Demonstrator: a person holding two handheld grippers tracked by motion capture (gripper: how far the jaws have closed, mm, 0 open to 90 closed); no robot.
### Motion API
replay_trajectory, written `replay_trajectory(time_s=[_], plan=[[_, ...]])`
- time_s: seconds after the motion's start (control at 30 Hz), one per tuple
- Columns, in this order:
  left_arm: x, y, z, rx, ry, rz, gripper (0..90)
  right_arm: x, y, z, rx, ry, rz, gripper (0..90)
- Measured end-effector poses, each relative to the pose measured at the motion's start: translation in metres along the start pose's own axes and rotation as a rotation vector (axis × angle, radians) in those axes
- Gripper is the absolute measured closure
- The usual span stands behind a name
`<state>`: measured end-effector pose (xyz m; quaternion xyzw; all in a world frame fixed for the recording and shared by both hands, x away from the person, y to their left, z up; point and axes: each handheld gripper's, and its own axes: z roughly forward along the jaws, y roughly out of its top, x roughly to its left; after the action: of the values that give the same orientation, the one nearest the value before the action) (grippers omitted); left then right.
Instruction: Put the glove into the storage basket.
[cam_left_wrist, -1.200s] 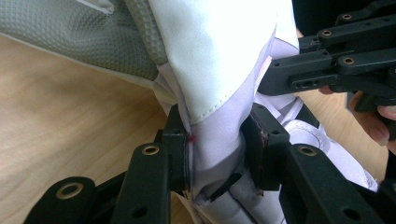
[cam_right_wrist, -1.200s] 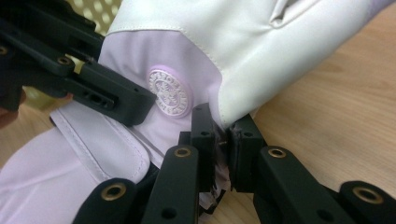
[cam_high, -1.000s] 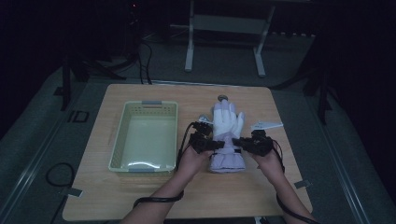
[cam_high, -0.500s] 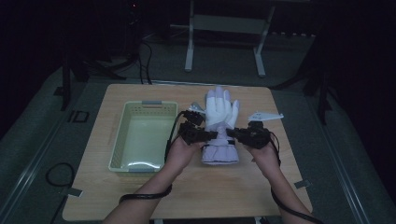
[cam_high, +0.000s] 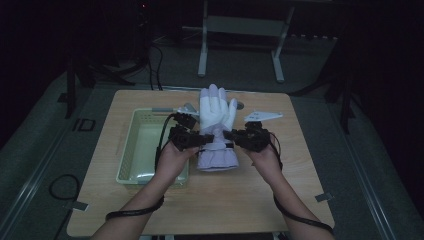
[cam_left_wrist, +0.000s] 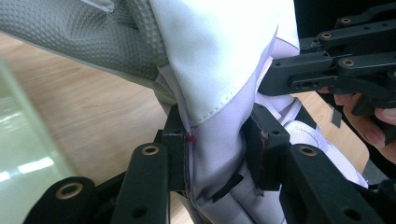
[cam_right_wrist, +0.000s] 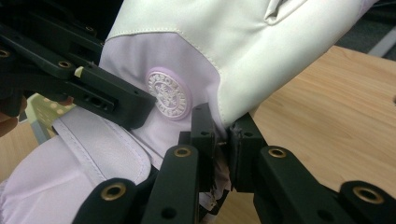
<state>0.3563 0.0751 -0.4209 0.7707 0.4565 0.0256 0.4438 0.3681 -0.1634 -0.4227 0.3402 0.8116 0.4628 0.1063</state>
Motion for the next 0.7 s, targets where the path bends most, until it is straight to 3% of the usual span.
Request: replay_trajectory(time_s=[0.5,0.7], plan=[[0.038,-0.005,-0.04,0.0,0.059,-0.014,65.1,0.029,0.027,0.044,0.005,0.041,-0.036,82.4],[0.056,-0.01,-0.054,-0.003,0.06,-0.024,65.0,0.041,0.035,0.062,-0.001,0.055,-0.044,82.4]])
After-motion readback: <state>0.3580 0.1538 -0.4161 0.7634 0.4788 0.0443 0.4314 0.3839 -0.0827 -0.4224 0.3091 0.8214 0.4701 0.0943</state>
